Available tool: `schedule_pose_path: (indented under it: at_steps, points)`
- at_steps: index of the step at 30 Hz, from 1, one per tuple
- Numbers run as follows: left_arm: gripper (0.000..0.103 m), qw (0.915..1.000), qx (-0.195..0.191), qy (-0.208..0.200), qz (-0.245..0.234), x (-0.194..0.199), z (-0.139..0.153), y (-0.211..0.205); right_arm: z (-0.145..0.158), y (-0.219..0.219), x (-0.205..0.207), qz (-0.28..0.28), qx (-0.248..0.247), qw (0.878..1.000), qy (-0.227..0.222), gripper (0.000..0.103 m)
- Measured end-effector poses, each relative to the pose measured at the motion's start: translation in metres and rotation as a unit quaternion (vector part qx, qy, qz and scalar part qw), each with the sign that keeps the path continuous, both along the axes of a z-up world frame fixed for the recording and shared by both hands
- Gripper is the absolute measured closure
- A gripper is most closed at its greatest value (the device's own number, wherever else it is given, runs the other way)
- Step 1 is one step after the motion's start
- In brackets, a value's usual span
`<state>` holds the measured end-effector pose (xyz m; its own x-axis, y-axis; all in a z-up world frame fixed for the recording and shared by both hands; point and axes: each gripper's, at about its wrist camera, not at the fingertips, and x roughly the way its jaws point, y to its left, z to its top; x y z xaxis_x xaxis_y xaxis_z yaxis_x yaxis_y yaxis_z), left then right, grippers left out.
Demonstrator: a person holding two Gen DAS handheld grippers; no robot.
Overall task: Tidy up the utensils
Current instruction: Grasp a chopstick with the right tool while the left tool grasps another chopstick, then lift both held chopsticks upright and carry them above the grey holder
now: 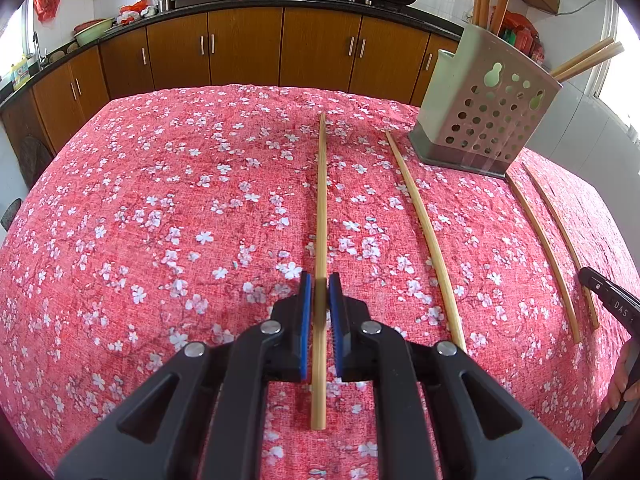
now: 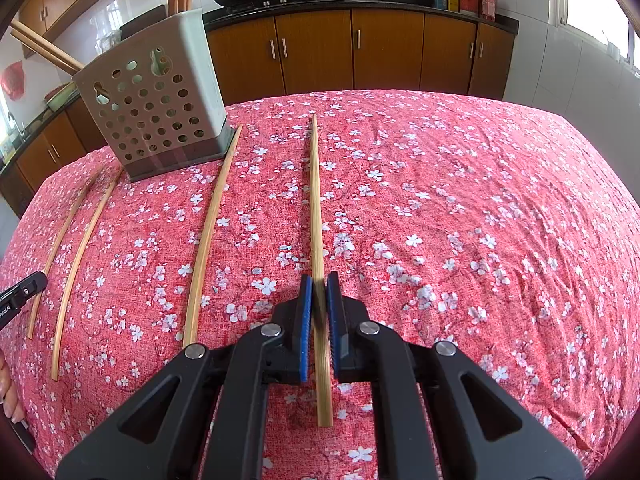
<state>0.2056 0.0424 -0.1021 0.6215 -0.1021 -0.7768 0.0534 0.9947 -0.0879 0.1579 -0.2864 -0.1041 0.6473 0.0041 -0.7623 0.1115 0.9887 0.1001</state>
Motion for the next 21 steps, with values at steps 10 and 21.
schedule_pose_path:
  at_steps: [10,21]
  points:
    - [0.092,0.9999,0.008,0.000,-0.007,-0.005,0.001,-0.003,0.000,-0.001,-0.003,-0.002,0.006,1.000,0.000,0.094]
    - [0.095,0.9998,0.014,0.001,-0.014,-0.019,0.002,-0.005,0.005,-0.003,-0.020,-0.003,0.017,1.000,-0.007,0.095]
